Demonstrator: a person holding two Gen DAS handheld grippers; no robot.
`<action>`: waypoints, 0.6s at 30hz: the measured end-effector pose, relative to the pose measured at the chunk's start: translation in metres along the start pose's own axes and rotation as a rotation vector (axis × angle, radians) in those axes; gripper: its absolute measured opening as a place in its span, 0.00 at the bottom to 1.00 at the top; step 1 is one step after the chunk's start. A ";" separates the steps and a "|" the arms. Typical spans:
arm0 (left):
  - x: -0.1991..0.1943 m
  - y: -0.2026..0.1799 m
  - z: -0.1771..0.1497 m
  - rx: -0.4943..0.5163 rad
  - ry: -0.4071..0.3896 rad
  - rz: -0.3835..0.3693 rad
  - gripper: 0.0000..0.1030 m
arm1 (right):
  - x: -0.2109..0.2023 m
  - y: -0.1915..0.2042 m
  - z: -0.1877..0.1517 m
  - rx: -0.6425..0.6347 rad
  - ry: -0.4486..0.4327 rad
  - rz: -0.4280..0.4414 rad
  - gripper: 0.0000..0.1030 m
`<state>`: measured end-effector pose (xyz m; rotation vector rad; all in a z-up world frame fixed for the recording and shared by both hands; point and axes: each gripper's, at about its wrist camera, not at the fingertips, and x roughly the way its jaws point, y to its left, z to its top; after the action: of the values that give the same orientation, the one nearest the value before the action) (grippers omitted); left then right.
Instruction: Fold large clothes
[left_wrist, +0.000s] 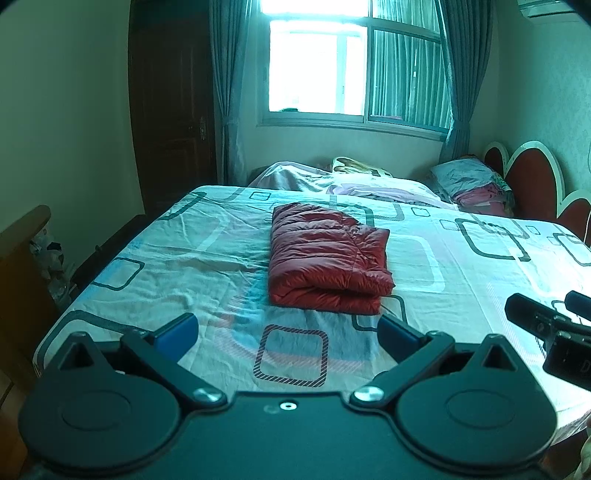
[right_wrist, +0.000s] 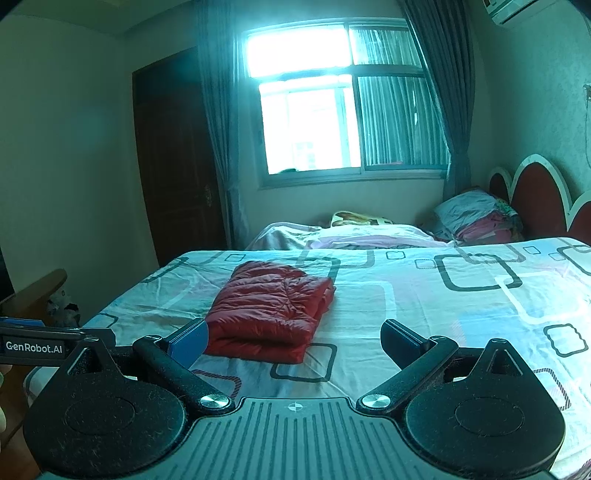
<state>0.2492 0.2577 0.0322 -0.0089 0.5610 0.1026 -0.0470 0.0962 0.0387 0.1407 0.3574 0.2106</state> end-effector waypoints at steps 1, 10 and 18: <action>0.001 0.000 0.000 0.000 0.001 0.000 1.00 | 0.001 0.000 0.000 0.001 0.000 0.000 0.96; 0.004 0.001 0.001 -0.001 0.007 -0.002 1.00 | 0.005 0.000 0.000 -0.001 0.008 0.002 0.96; 0.009 0.002 -0.001 0.001 0.016 -0.003 1.00 | 0.009 0.001 0.000 0.003 0.015 0.007 0.96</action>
<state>0.2560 0.2601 0.0269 -0.0097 0.5771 0.0998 -0.0394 0.0988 0.0357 0.1436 0.3725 0.2184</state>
